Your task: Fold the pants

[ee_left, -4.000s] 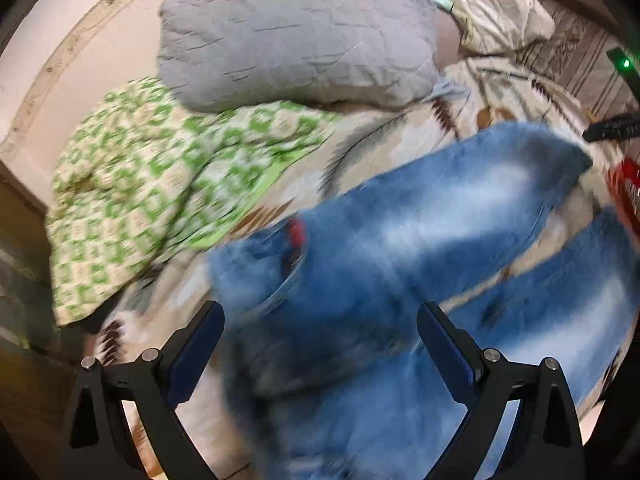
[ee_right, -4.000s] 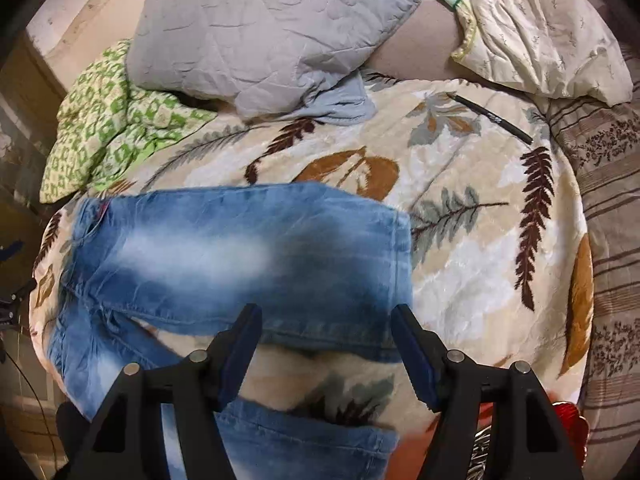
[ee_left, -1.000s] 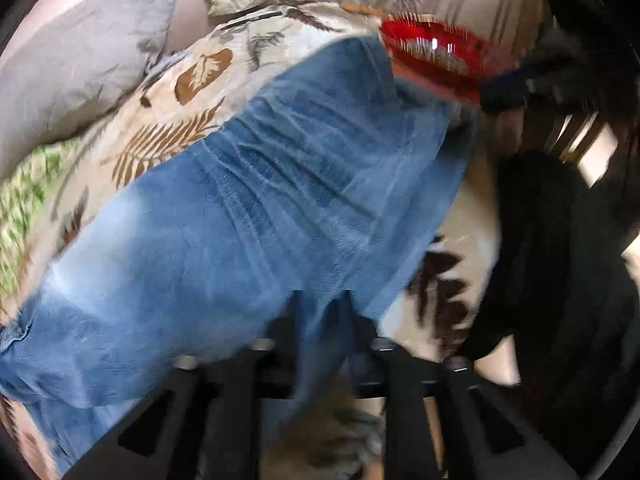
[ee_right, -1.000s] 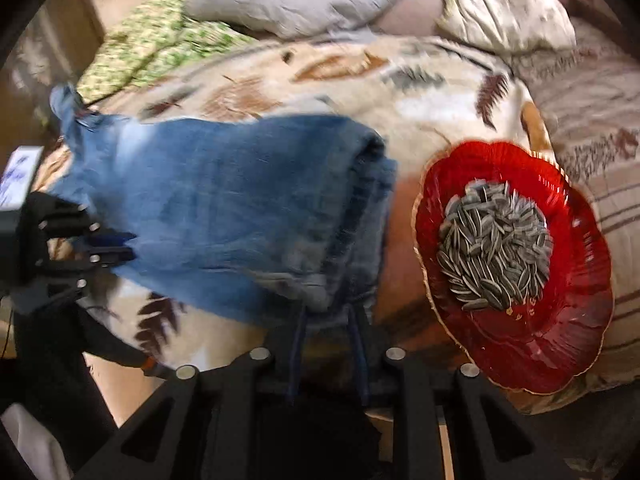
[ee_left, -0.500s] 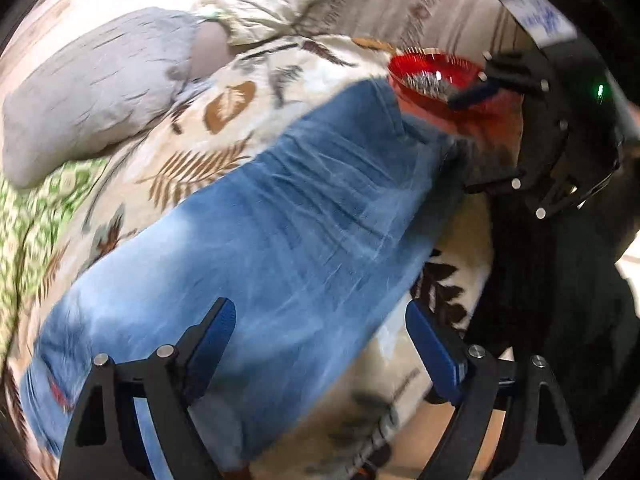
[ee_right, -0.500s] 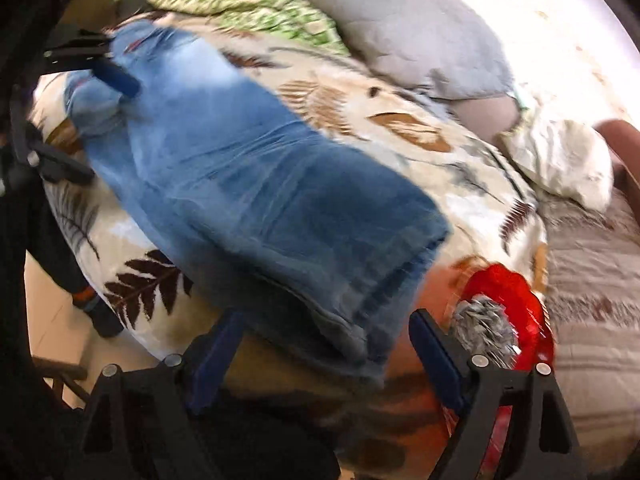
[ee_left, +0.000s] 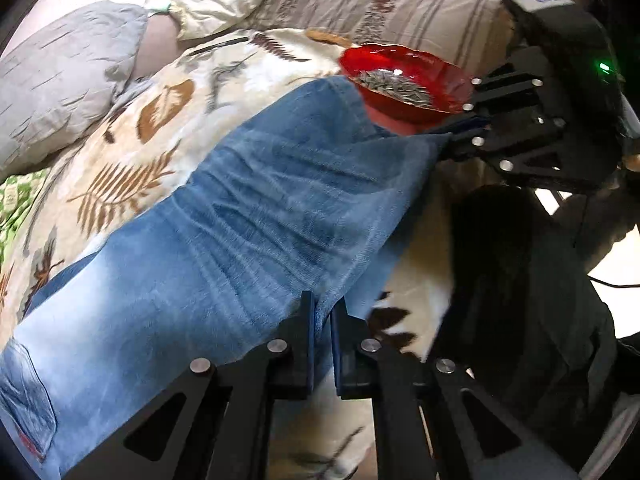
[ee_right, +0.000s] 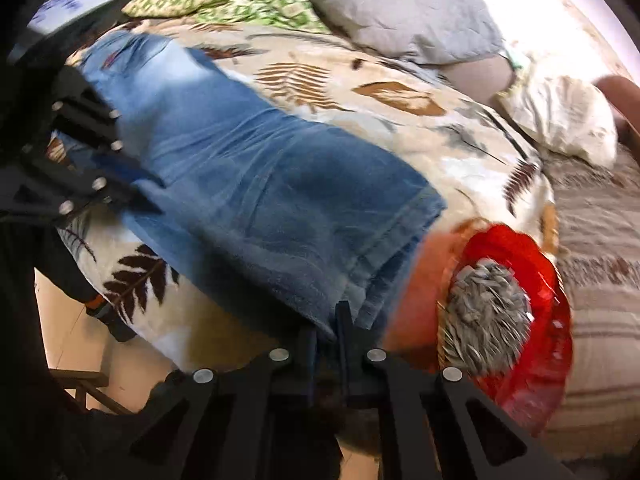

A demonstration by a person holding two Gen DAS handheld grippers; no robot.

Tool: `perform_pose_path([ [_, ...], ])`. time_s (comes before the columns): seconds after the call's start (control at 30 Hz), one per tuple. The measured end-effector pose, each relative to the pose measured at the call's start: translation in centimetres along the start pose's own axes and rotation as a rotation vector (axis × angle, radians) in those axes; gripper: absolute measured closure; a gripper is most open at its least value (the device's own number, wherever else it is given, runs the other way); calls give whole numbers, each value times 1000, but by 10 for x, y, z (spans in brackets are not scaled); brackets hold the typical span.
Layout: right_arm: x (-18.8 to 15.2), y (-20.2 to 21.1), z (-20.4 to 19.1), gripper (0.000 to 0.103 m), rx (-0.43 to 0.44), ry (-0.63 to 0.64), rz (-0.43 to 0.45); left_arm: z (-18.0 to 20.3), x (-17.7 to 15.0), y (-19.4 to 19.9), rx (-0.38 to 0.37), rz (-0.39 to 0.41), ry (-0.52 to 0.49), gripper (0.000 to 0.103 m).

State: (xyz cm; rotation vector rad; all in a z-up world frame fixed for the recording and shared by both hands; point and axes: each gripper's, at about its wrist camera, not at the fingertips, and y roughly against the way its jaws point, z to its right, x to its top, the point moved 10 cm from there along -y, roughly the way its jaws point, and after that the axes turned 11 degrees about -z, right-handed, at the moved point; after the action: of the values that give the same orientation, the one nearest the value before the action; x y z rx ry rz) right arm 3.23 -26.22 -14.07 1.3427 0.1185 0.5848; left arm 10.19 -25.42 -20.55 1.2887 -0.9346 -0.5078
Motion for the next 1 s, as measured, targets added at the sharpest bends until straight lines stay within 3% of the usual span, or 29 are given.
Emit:
perform_pose_path([
  [0.1, -9, -17, -1, 95, 17, -3, -60, -4, -7, -25, 5, -78, 29, 92],
  [0.13, -11, -24, -7, 92, 30, 8, -85, -4, -7, -21, -2, -54, 43, 89],
  [0.17, -11, -24, -7, 91, 14, 12, -84, -5, -8, -16, -3, -50, 58, 66],
  [0.2, -11, -20, -7, 90, -15, 14, -77, -8, -11, -8, 4, -53, 79, 29],
  [0.23, -10, -14, -9, 88, -29, 16, -68, -14, -14, 7, 30, -20, 106, 18],
  [0.27, -9, -7, -11, 81, -29, 17, -55, -20, -16, 23, 55, 32, 124, 14],
  [0.33, -3, 15, -16, 45, -36, 16, -3, -43, -28, 52, 115, 75, 166, 14],
  [0.37, 0, 23, -18, 13, -47, 11, 26, -58, -37, 62, 149, 70, 203, 14],
  [0.4, 8, 34, -20, 5, -62, 4, 81, -70, -44, 69, 176, 67, 237, 14],
  [0.53, 47, 63, -52, 5, 47, 10, 209, -138, -98, 101, 261, 35, 431, 14],
  [0.77, 124, 60, -139, 5, 212, 168, 277, -220, -213, 138, 379, 0, 697, 14],
  [0.9, 159, 45, -182, 6, 291, 253, 283, -252, -254, 140, 347, 15, 795, 14],
  [1.0, 180, 35, -216, 6, 289, 316, 289, -271, -268, 130, 289, 41, 824, 14],
])
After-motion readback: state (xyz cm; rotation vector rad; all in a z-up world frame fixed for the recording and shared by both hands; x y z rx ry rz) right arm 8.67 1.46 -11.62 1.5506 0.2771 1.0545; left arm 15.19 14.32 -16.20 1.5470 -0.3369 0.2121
